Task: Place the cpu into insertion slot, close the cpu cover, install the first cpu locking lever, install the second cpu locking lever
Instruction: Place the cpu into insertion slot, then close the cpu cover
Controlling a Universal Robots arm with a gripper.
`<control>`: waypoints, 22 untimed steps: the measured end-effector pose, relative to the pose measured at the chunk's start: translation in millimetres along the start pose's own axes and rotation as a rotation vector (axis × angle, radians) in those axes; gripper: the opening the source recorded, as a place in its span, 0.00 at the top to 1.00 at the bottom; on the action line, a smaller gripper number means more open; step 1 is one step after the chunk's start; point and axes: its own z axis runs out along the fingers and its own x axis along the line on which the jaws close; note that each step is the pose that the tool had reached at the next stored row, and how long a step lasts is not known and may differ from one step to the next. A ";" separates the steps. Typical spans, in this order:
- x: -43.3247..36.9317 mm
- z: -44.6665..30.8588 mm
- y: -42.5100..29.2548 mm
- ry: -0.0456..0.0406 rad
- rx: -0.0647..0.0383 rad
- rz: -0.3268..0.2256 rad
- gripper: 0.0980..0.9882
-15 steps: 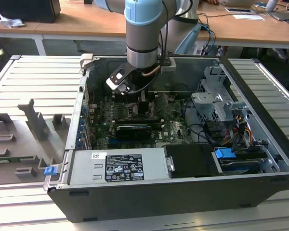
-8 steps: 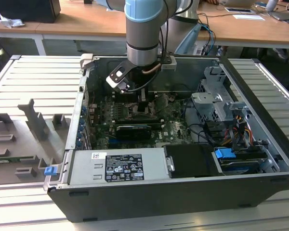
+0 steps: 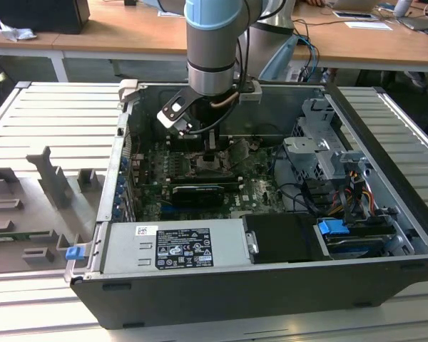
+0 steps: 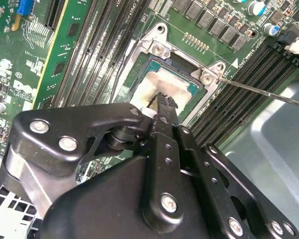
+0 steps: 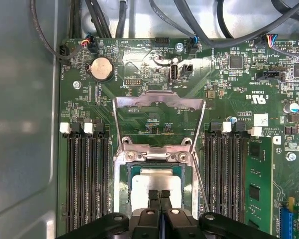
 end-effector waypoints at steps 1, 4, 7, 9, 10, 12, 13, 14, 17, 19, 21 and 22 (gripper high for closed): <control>0.0 -0.6 0.0 0.0000 0.000 0.000 0.99; 0.2 -4.3 0.2 0.0001 0.000 0.000 0.99; 0.3 -10.0 0.5 0.0001 0.000 0.000 0.99; 0.3 -11.1 0.5 0.0000 0.000 0.000 0.99; 0.3 -11.6 0.5 0.0001 0.000 0.000 0.99; 0.4 -13.4 0.6 0.0000 0.000 0.000 0.99; 0.4 -14.9 0.7 0.0000 0.000 0.000 0.99; 0.5 -16.0 0.7 0.0001 0.000 0.000 0.99; 1.4 -19.6 0.6 -0.0001 0.000 0.000 0.99; 2.0 -23.7 0.9 0.0000 0.000 0.000 0.99; 2.2 -27.3 1.0 0.0000 -0.001 0.000 0.99; 2.3 -28.8 1.1 0.0000 -0.001 0.000 0.99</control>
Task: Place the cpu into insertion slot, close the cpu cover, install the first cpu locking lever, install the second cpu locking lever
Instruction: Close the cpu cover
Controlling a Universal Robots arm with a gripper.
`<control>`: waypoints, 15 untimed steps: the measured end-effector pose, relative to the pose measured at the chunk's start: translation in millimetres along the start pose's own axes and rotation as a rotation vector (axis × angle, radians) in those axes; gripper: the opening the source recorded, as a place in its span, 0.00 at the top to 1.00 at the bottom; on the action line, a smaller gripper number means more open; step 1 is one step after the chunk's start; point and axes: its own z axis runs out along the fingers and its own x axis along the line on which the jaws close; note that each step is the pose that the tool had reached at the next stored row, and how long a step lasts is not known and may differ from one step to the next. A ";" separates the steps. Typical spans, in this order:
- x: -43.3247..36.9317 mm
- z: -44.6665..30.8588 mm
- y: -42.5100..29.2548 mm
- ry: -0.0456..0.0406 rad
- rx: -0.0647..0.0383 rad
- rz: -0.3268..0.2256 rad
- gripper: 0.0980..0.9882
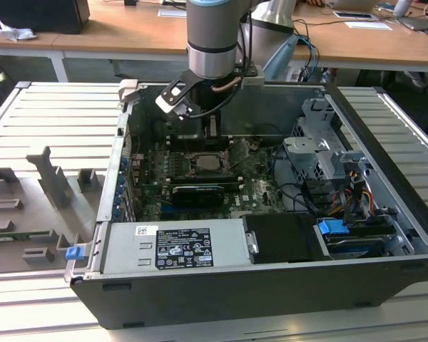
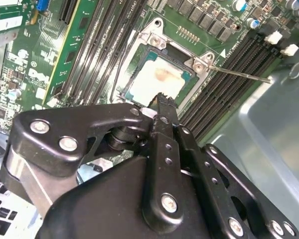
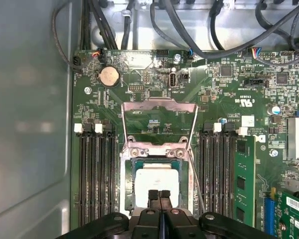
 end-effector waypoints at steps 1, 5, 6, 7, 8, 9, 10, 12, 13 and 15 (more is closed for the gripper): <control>0.1 -1.7 0.1 0.0000 0.000 0.000 0.99; 0.1 -2.3 6.1 -0.0001 0.000 0.000 0.99; 0.0 -2.1 11.5 -0.0001 0.000 0.000 0.99; 0.0 -2.1 13.0 -0.0001 0.000 0.000 0.99; 0.0 -2.1 13.1 0.0000 0.000 0.000 0.99; 0.1 -2.7 13.2 -0.0001 0.000 0.000 0.99; 0.1 -3.7 13.3 -0.0001 0.000 0.000 0.99; 0.2 -7.3 13.4 -0.0001 0.000 0.000 0.99; 0.3 -10.1 13.5 -0.0001 0.000 0.000 0.99; 0.4 -11.7 17.2 0.0001 -0.001 0.000 0.99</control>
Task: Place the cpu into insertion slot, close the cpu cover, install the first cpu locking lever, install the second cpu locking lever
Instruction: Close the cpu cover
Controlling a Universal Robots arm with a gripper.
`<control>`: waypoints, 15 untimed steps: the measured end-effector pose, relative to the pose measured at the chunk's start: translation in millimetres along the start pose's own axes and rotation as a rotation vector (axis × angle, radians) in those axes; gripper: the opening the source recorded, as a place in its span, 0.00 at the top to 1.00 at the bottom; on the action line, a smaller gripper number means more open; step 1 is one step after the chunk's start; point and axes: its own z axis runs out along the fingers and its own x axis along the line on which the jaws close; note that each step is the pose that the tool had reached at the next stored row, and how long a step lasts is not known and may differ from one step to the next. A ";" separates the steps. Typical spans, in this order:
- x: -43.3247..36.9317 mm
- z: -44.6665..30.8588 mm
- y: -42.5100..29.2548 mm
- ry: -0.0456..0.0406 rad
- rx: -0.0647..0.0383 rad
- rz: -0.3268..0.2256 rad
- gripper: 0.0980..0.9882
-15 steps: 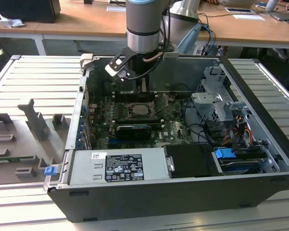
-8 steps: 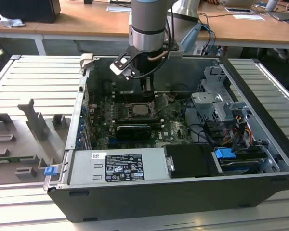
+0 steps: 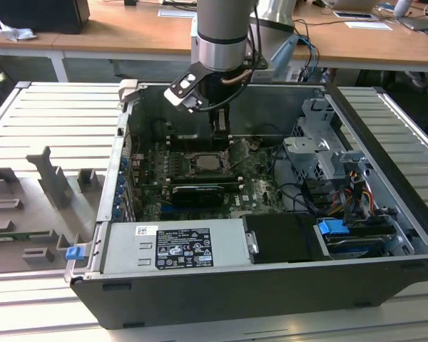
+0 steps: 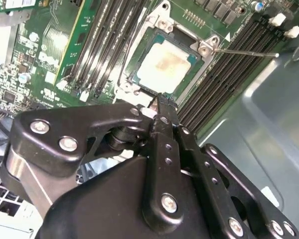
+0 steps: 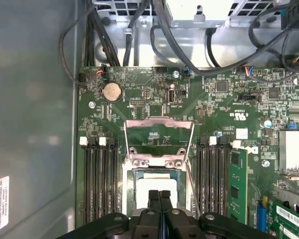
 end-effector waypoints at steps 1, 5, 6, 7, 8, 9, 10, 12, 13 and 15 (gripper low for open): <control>0.0 0.2 4.6 0.0000 0.000 0.000 0.99; -0.1 0.1 19.9 -0.0004 0.000 0.000 0.99; 0.0 -1.6 21.7 -0.0002 0.000 0.000 0.99; 0.1 -4.3 24.6 -0.0002 0.000 0.000 0.99; 0.2 -4.7 30.1 0.0001 0.000 0.000 0.99; 0.2 -4.6 34.1 0.0001 0.000 0.000 0.99; 0.2 -4.4 38.1 0.0001 0.000 0.000 0.99; 0.1 -3.9 47.1 0.0001 0.000 0.000 0.99; 0.1 -3.8 50.2 -0.0001 0.000 0.000 0.99; 0.1 -3.4 56.0 -0.0001 0.000 0.000 0.99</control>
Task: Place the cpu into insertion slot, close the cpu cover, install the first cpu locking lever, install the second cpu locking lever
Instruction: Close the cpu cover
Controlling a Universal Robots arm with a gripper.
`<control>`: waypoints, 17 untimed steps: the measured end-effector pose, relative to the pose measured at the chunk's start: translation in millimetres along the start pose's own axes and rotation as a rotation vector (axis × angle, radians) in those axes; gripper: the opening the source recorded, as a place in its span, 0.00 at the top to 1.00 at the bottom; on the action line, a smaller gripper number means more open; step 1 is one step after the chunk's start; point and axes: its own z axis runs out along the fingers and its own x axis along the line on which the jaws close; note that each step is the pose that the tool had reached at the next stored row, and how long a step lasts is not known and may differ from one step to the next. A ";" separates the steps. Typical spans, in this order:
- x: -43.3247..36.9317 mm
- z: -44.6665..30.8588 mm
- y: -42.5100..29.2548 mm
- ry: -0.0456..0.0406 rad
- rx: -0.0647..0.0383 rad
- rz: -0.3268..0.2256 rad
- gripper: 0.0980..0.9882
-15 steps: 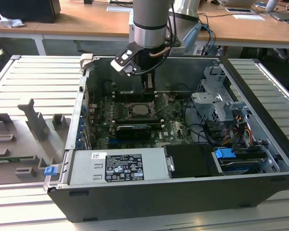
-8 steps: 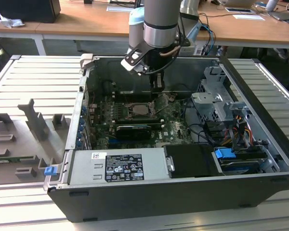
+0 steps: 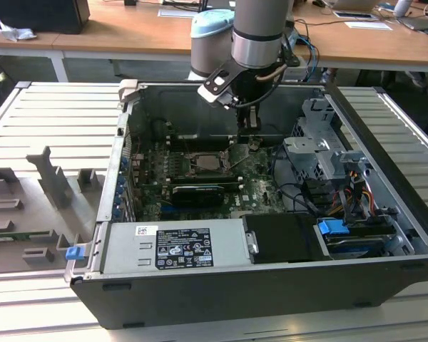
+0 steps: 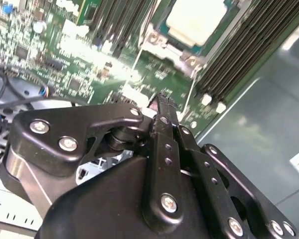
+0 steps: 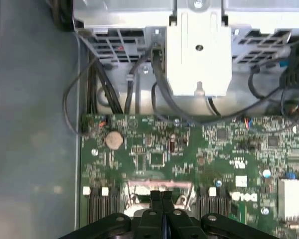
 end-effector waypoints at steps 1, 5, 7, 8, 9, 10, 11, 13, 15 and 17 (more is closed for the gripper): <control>0.0 0.3 3.0 0.0001 0.000 0.000 0.99; -0.1 2.4 11.5 0.0001 0.000 -0.004 0.99; 0.0 3.6 15.3 0.0004 0.000 -0.007 0.99; 0.0 4.5 17.2 0.0005 0.000 -0.008 0.99; 0.0 4.8 18.4 0.0003 0.000 -0.009 0.99; 0.1 5.4 20.5 0.0003 0.000 -0.009 0.99; 0.3 5.7 22.6 0.0003 0.000 -0.010 0.99; 0.5 7.5 25.1 0.0006 0.000 -0.010 0.99; 0.5 10.8 25.4 0.0004 0.000 -0.010 0.99; 0.5 14.3 25.3 0.0004 0.000 -0.010 0.99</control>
